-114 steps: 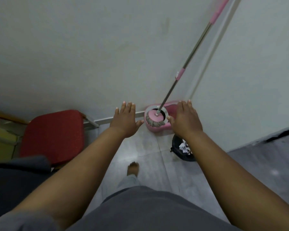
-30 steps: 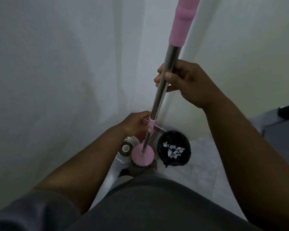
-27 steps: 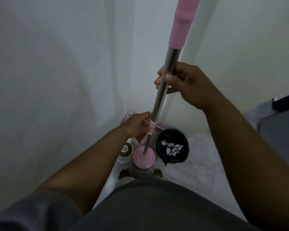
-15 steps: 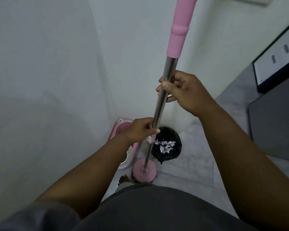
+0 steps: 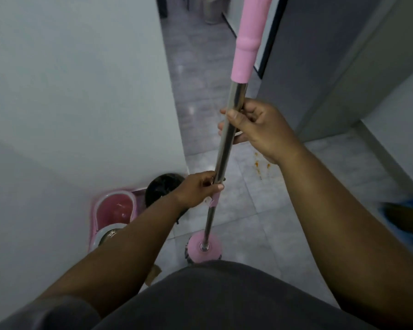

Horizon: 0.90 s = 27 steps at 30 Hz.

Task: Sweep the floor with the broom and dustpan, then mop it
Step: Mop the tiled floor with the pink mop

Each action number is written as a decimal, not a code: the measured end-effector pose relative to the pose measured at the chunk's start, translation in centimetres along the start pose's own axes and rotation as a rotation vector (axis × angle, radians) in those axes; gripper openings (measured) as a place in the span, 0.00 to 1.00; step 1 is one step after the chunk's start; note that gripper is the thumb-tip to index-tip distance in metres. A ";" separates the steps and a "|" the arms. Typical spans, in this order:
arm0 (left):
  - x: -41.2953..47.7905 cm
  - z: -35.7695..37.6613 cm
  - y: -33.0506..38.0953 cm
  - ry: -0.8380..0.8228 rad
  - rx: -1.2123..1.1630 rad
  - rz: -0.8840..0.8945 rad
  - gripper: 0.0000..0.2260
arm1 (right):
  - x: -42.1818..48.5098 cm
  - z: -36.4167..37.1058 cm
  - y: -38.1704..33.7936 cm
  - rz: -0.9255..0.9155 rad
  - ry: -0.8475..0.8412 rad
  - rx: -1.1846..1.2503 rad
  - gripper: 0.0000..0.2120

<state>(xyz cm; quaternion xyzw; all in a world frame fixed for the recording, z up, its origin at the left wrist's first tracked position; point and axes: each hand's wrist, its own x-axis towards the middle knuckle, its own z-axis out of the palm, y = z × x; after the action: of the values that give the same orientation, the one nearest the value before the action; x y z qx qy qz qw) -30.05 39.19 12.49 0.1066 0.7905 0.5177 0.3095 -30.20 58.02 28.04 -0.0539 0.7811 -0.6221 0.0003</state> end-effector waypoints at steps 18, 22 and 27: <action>15.8 25.8 17.6 -0.360 0.147 0.249 0.07 | -13.4 -26.0 7.8 0.248 0.660 -0.159 0.06; 21.2 29.3 19.7 -0.455 0.168 0.260 0.07 | -12.3 -30.3 10.3 0.337 0.736 -0.246 0.08; 28.1 32.0 22.2 -0.562 0.138 0.222 0.07 | -9.6 -36.0 10.8 0.401 0.801 -0.273 0.11</action>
<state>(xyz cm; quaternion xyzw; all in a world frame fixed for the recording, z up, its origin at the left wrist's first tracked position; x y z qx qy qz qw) -36.30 86.81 12.72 0.3519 0.6907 0.4437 0.4498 -24.01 96.20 25.07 0.3432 0.7892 -0.4732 -0.1882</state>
